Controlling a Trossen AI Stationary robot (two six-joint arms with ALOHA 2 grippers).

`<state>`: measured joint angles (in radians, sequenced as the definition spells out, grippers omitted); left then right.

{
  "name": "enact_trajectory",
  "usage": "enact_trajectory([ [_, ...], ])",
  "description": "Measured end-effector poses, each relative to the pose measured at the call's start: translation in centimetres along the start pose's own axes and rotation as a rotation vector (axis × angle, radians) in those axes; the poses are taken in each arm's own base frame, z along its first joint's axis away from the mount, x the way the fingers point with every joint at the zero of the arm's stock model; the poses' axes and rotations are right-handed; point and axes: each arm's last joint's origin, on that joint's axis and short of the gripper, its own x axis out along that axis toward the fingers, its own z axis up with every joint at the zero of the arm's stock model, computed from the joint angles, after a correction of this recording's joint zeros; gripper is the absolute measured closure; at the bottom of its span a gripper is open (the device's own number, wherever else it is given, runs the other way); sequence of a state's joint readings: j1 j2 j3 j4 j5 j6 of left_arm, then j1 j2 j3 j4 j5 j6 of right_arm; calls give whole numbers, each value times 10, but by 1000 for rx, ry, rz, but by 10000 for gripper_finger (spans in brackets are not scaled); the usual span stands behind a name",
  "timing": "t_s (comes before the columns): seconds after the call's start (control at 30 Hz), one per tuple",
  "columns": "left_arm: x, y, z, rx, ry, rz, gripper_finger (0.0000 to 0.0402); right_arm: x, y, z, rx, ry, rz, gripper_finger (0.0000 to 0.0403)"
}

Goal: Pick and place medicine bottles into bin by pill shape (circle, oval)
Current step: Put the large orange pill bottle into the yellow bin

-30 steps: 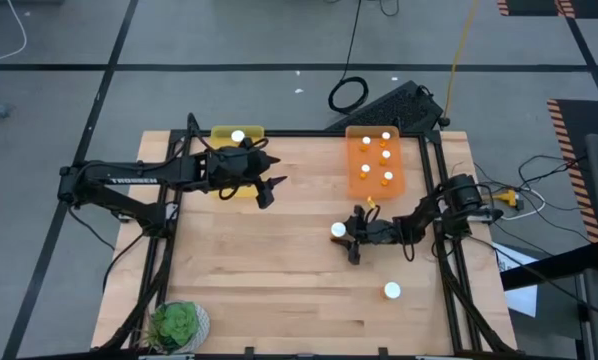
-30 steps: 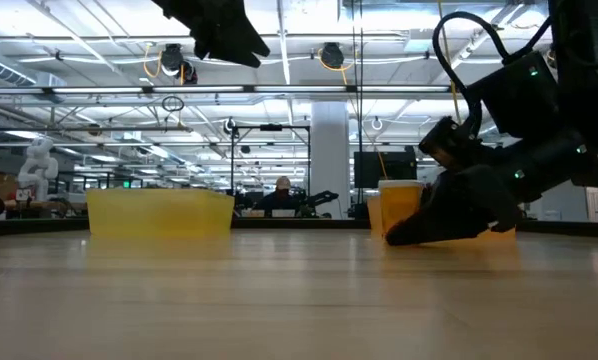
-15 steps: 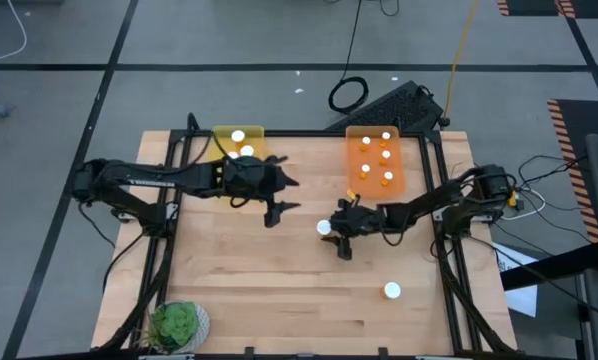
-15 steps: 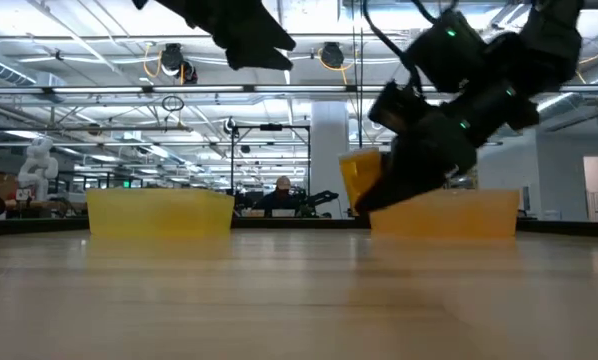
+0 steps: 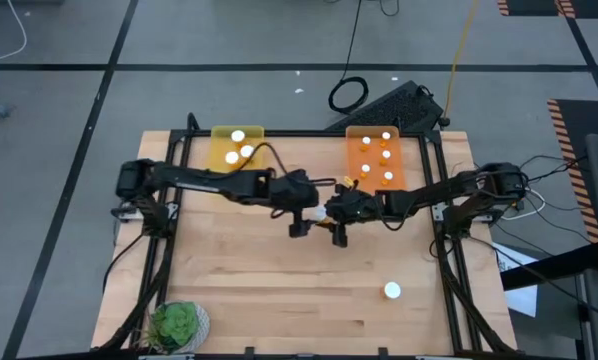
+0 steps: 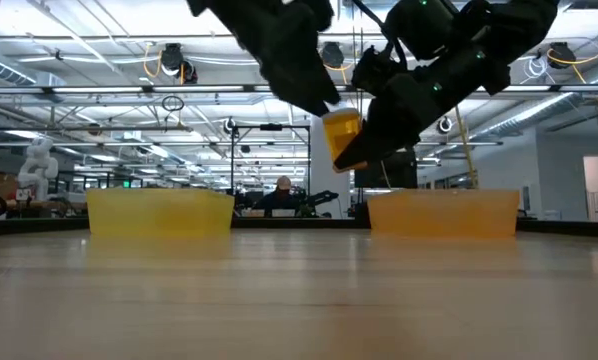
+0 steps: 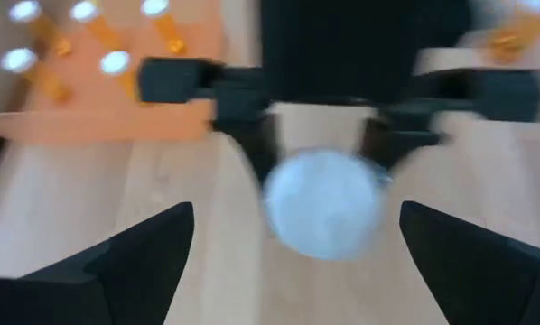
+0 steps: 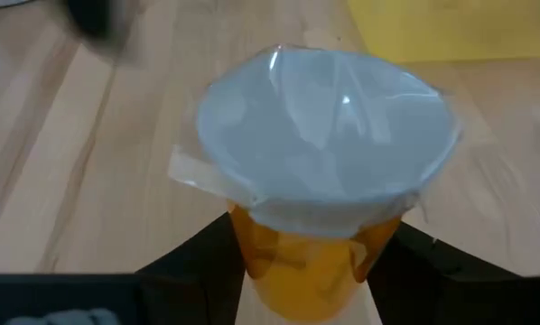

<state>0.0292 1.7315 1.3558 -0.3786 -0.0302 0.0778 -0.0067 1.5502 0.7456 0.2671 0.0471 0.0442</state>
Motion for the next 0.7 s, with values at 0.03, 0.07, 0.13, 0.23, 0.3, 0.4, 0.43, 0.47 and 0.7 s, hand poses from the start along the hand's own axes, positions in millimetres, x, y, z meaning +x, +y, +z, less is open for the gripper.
enact_trajectory([
  [0.03,6,1,1,5,19,28,5,0,0,0,-2,5,1,219],
  [0.07,10,2,4,10,25,50,5,0,0,-1,-8,15,1,219],
  [0.13,17,2,7,19,50,53,5,0,0,-3,-11,32,0,217],
  [0.23,25,1,8,19,73,33,5,0,0,-5,-11,52,4,214],
  [0.3,29,1,5,21,90,19,5,0,0,-6,-11,57,4,215],
  [0.4,32,1,4,20,94,12,5,0,0,-7,-11,62,0,217],
  [0.43,32,0,4,20,93,9,5,0,0,-7,-11,62,-2,217],
  [0.47,32,0,5,21,90,2,5,0,-1,-6,-10,60,-3,217],
  [0.7,33,-6,3,46,99,-43,5,0,-3,-3,0,35,-21,217],
])
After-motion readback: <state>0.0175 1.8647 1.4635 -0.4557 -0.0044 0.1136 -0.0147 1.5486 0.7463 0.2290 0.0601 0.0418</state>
